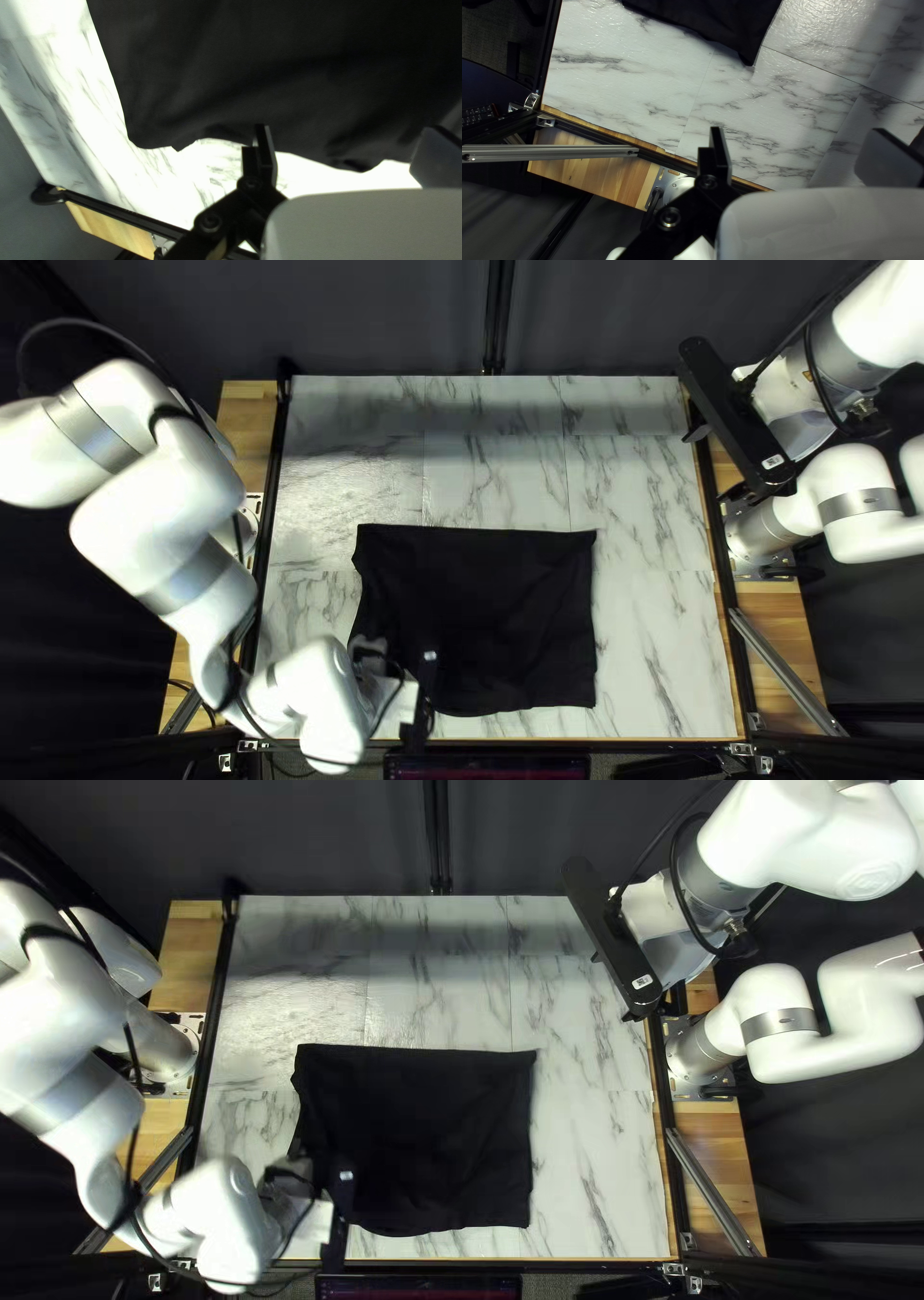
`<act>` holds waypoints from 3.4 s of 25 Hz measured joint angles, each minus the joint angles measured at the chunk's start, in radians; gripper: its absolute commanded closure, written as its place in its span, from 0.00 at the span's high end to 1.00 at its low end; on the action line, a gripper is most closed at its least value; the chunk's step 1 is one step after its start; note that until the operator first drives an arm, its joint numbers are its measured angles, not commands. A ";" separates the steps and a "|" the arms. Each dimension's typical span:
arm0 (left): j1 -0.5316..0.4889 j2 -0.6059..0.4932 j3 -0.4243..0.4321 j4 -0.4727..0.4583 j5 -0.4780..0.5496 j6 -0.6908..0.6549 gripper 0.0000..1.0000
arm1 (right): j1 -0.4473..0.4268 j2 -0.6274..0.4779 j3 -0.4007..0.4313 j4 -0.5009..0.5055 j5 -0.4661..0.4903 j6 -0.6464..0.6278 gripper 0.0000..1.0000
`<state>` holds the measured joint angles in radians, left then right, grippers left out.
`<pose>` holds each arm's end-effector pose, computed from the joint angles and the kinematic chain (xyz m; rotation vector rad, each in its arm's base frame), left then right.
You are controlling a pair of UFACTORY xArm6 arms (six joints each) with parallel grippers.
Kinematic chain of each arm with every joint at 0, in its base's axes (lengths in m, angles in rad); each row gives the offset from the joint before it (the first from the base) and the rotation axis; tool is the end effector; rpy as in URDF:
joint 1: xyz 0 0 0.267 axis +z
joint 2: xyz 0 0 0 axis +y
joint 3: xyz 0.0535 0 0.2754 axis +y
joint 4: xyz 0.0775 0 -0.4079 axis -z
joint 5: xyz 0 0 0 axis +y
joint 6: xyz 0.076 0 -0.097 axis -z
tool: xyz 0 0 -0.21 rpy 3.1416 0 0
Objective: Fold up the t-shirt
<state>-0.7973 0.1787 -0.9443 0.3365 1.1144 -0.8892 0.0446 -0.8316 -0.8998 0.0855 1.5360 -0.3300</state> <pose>0.3481 -0.2421 -0.0170 -2.6983 0.1497 0.0354 0.3552 0.0419 0.3485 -3.0134 -0.5795 -0.3164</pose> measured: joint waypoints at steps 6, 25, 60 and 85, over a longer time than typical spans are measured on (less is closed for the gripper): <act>-0.009 -0.013 0.033 -0.056 -0.054 0.011 1.00 | 0.000 0.000 0.000 0.000 0.000 0.000 1.00; 0.014 0.049 0.051 -0.149 -0.157 0.083 0.00 | 0.000 0.000 0.000 0.000 0.000 0.000 1.00; -0.024 -0.022 -0.002 -0.193 0.012 0.077 1.00 | 0.000 0.000 0.000 0.000 0.000 0.000 1.00; 0.033 0.074 -0.048 -0.068 -0.124 0.140 1.00 | 0.000 0.000 0.000 0.000 0.000 0.000 1.00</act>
<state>-0.7640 0.2526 -0.9920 0.2685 0.9907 -0.7495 0.0446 -0.8316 -0.8998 0.0855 1.5360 -0.3300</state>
